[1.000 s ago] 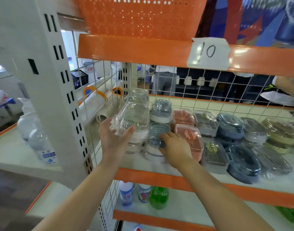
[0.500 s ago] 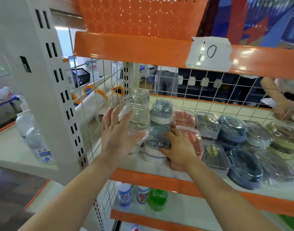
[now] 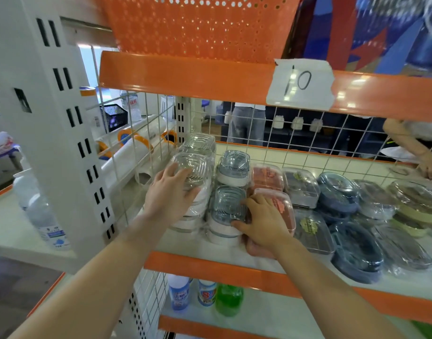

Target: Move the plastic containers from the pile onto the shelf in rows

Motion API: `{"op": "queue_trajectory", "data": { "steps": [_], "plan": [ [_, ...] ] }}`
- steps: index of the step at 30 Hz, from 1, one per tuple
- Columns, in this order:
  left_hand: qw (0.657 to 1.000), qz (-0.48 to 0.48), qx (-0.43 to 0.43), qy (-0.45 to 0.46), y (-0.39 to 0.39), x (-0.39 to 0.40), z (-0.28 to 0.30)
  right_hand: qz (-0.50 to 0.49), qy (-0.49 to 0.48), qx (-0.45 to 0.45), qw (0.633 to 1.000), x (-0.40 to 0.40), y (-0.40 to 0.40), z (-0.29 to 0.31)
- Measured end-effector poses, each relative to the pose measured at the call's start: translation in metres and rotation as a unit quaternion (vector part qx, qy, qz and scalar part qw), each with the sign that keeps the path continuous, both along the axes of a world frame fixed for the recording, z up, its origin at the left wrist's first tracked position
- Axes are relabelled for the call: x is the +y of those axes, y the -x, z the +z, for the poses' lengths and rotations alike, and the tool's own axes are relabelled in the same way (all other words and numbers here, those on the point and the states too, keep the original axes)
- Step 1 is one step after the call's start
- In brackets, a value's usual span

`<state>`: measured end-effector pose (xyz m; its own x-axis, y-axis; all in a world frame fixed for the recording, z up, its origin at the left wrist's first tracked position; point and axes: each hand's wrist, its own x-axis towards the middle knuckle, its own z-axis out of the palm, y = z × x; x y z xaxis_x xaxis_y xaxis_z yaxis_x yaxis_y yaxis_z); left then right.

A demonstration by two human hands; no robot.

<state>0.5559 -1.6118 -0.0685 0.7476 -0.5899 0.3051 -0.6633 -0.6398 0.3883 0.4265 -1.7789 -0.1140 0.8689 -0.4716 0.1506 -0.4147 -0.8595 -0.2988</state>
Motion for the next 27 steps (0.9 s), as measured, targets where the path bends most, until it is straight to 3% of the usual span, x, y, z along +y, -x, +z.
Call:
{"op": "queue_trajectory", "data": {
  "steps": [11,17,24,27],
  "plan": [
    [0.999,-0.032,0.021,0.011,-0.023,-0.001,-0.004,0.007,0.017,-0.010,1.000,-0.001,0.000,-0.003],
    [0.999,-0.025,-0.022,0.037,-0.002,0.002,-0.004,0.003,-0.025,-0.024,0.999,-0.001,0.001,0.001],
    [0.991,-0.115,-0.055,0.050,0.031,-0.006,0.003,-0.054,-0.005,-0.069,0.996,0.000,0.021,0.002],
    [0.989,-0.133,-0.032,0.061,0.042,-0.018,0.002,-0.084,-0.009,-0.071,0.994,-0.005,0.043,0.000]
  ]
}}
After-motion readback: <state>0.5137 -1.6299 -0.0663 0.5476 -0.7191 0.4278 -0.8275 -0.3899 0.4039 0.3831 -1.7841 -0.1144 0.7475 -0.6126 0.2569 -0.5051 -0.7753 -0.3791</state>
